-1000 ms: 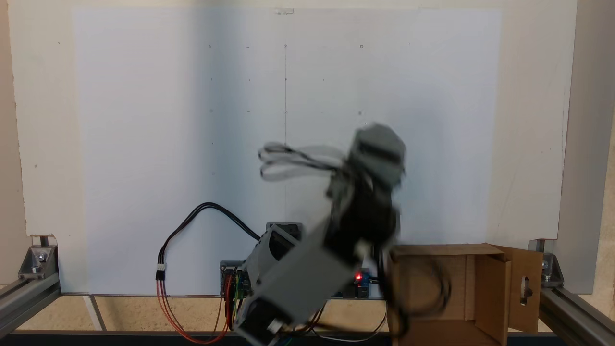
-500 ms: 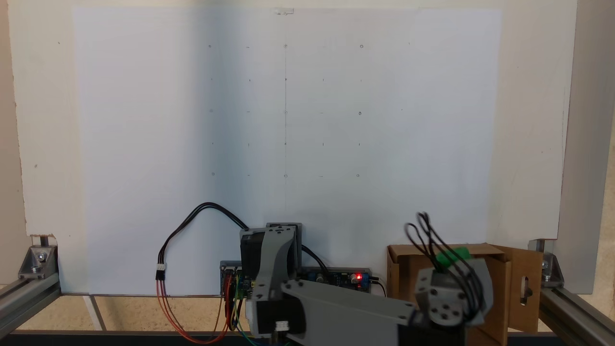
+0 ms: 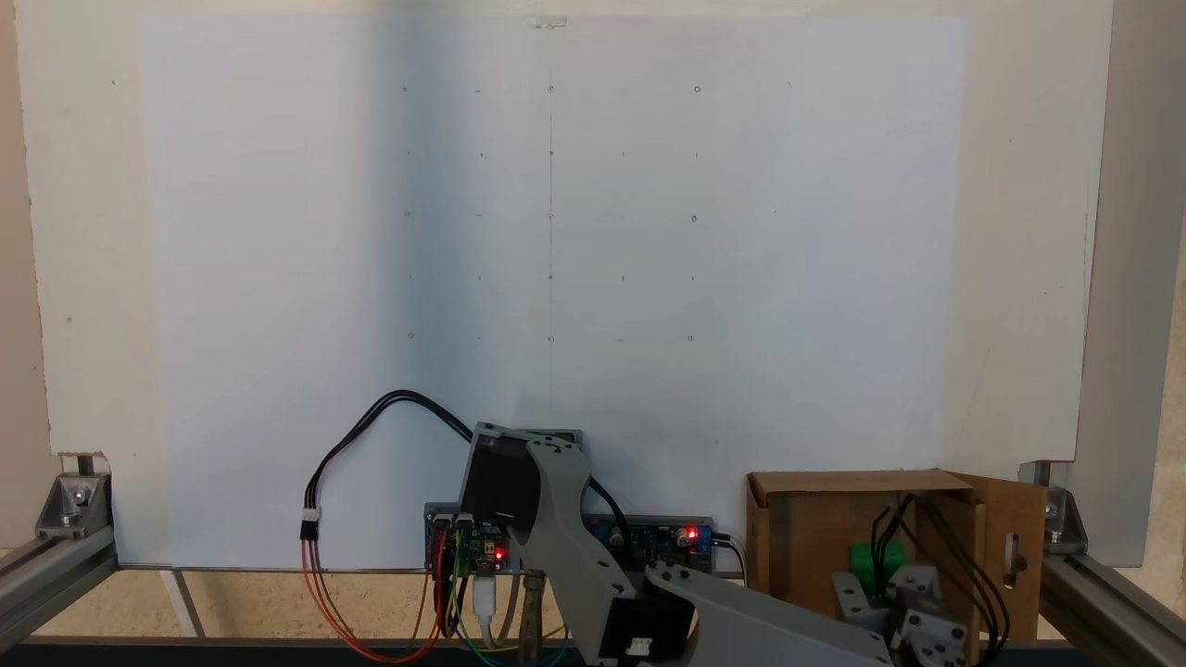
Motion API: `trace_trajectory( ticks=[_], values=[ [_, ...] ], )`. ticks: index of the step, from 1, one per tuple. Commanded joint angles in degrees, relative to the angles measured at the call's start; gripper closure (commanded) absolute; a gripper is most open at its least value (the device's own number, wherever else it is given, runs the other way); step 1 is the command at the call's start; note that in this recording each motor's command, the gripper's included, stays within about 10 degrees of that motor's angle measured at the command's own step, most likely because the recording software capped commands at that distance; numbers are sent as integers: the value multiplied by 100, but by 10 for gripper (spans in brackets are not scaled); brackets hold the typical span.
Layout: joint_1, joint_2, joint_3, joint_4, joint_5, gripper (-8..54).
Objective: Grasp a green dice and put it in the bin.
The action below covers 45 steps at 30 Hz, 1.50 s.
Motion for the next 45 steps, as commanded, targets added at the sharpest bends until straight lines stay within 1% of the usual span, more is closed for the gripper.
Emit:
trace_trajectory(
  ticks=[1,2,3,4,5,6,8,9,14,19,20,25,28,31,40,42,45],
  values=[
    [70,9,-281,-79,-492,338],
    [88,-26,-281,-79,-510,339],
    [123,-44,-281,-70,-527,326],
    [141,-79,-272,-70,-527,242],
    [158,-105,-272,-53,-527,173],
    [176,-105,-255,-18,-519,126],
    [211,-105,-246,-18,-519,57],
    [220,-105,-246,-18,-510,44],
    [229,-62,-255,-18,-457,36],
    [-510,1037,-272,0,1018,36],
    [-773,1266,-272,-9,1176,36],
    [-2566,2092,-272,-18,2336,35],
    [-3795,2338,-272,-35,3065,34],
    [-5052,2496,-272,-62,3173,11],
    [-8770,2821,-123,-255,3182,14],
    [-9378,3006,79,-369,3190,13],
    [-10002,3357,809,-835,3173,15]
  ],
)
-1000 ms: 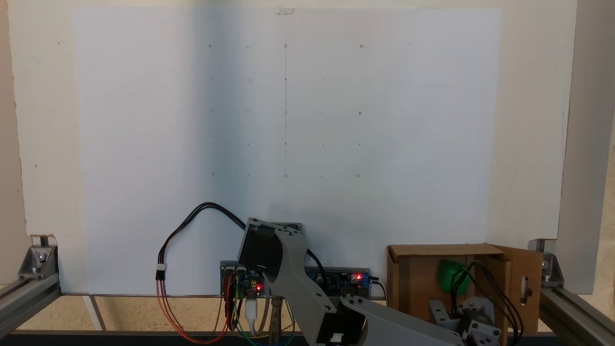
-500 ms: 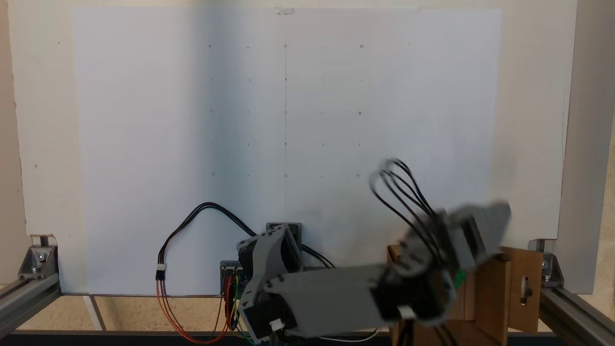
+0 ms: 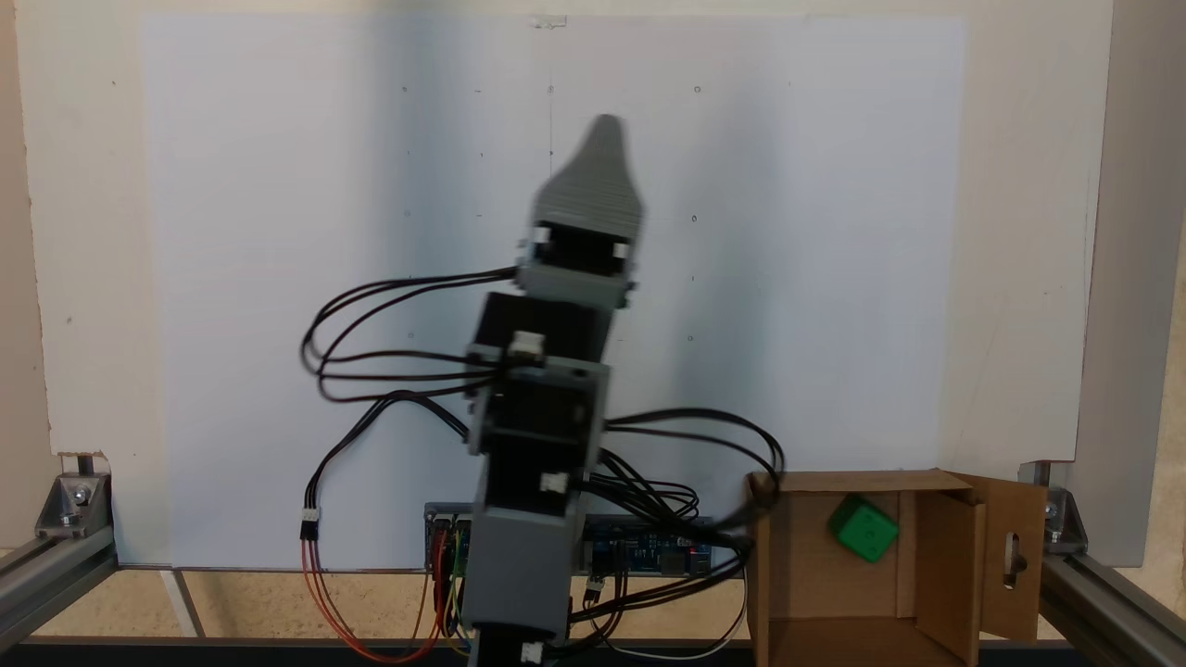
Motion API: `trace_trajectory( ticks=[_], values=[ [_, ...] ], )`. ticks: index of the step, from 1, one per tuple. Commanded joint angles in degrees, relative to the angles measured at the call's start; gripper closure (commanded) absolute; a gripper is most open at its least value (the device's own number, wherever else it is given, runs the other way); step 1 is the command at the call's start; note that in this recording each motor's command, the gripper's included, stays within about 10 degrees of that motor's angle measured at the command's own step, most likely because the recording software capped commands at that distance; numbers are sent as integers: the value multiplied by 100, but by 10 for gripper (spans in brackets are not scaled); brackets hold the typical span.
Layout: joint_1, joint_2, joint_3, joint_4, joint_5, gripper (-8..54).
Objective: Grasp a green dice and put it in the bin.
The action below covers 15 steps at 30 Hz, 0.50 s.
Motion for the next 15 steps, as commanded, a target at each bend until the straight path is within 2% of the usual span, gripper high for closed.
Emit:
trace_trajectory(
  ticks=[1,11,15],
  values=[
    [-325,422,281,-677,220,15],
    [-475,2206,4263,-3479,158,14],
    [-466,2865,4992,-4498,176,8]
  ],
)
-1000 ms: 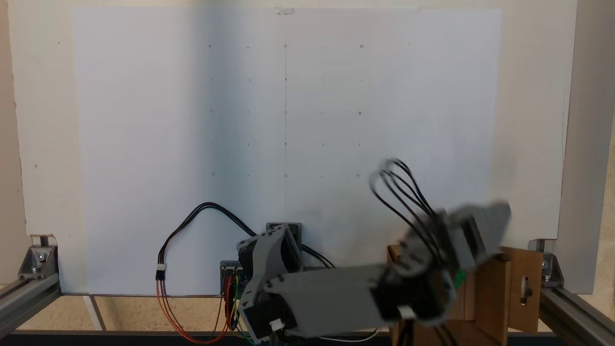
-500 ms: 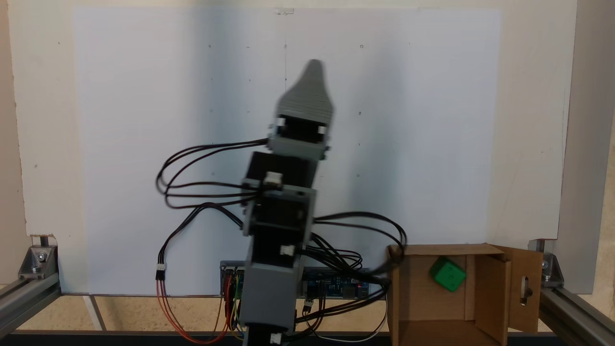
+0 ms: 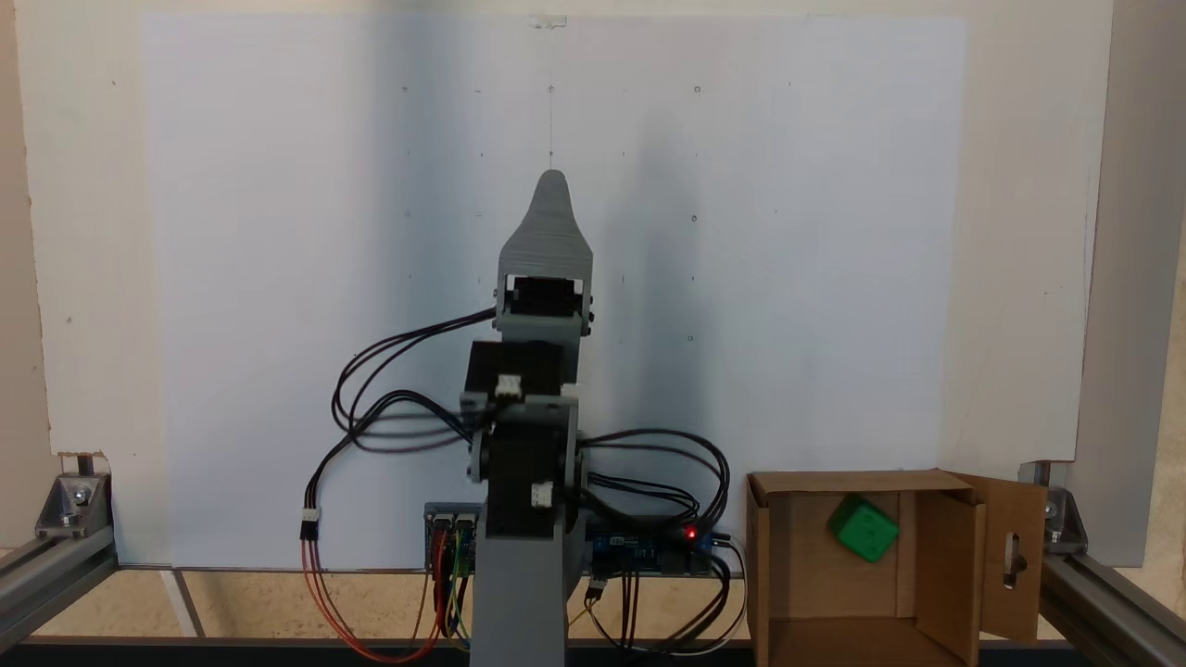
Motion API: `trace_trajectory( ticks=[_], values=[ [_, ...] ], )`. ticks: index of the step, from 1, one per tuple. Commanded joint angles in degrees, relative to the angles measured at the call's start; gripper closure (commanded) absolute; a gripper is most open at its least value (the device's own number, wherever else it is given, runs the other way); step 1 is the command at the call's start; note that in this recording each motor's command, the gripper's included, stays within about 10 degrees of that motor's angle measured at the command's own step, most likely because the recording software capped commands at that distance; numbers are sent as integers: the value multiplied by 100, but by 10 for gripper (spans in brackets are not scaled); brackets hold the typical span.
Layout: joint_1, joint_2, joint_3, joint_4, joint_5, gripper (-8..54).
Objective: Grasp a green dice and put it in the bin.
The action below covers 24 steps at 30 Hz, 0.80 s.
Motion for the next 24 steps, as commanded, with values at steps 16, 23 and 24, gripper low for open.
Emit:
trace_trajectory(
  ticks=[16,23,24],
  values=[
    [-114,888,2610,-4797,123,27],
    [-114,879,3507,-6467,18,28],
    [-105,879,3604,-6704,-18,28]
  ],
)
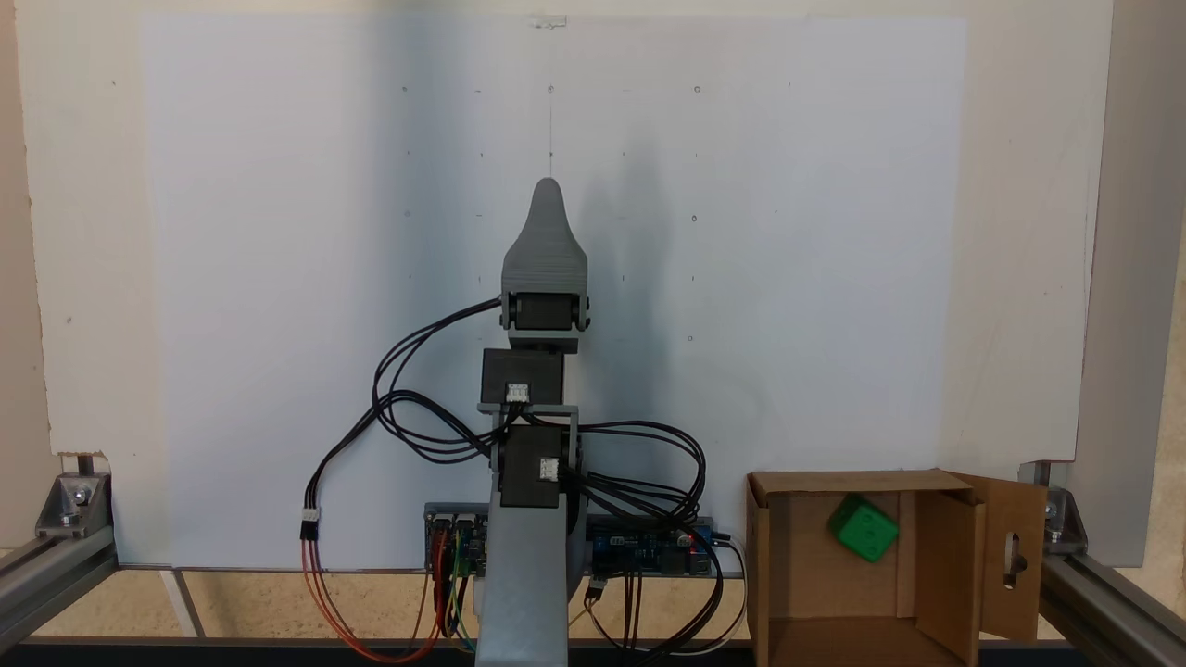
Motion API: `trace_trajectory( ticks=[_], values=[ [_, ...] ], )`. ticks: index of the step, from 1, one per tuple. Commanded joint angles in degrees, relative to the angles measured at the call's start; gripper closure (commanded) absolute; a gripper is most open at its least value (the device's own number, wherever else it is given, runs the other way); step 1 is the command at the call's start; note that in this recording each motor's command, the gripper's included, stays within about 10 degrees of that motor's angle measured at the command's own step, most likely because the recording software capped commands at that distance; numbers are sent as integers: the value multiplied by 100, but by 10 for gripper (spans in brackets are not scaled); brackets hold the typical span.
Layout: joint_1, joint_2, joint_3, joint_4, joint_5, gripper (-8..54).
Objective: Grasp a green dice and put it in the bin.
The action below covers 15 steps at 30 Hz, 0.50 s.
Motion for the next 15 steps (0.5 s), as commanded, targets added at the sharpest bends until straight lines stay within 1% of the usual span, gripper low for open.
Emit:
trace_trajectory(
  ticks=[1,15],
  values=[
    [9,659,-44,-947,-53,28],
    [9,659,1661,-4146,-290,21]
  ],
)
